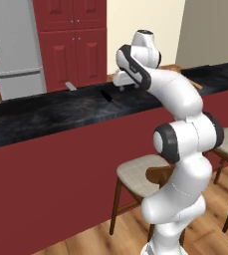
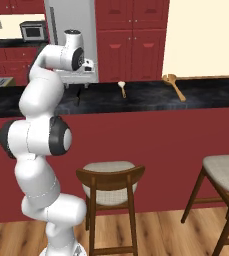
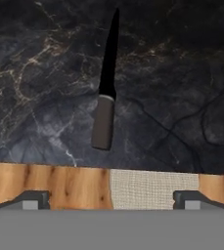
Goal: Pick up the metallic utensils from the counter and place them in the open drawer. Make sure not to pick up any wooden utensils.
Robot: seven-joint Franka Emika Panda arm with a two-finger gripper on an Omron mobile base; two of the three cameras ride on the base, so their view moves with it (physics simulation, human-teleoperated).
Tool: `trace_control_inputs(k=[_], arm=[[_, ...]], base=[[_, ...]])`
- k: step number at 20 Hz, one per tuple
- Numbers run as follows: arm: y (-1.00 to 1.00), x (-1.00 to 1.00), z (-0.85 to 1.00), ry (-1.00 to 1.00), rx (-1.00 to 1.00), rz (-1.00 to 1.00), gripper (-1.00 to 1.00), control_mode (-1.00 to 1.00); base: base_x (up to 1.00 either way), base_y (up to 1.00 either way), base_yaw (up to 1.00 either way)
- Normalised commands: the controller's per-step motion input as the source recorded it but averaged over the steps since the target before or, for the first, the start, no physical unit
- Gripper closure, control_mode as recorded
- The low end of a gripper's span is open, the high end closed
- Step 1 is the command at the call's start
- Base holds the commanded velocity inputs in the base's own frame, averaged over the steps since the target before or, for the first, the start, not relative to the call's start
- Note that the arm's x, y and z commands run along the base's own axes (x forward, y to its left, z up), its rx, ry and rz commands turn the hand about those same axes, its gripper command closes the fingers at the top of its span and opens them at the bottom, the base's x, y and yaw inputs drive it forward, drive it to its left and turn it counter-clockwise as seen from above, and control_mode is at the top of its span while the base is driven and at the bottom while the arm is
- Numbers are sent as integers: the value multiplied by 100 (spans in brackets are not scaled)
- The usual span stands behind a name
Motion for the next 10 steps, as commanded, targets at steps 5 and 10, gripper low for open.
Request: trace_control_inputs(k=[5, 10], arm=[[45, 19, -8, -4, 0, -21, -100, -100], [43, 32, -17, 2, -2, -20, -100, -100]], base=[[0, 0, 0], [0, 0, 0]])
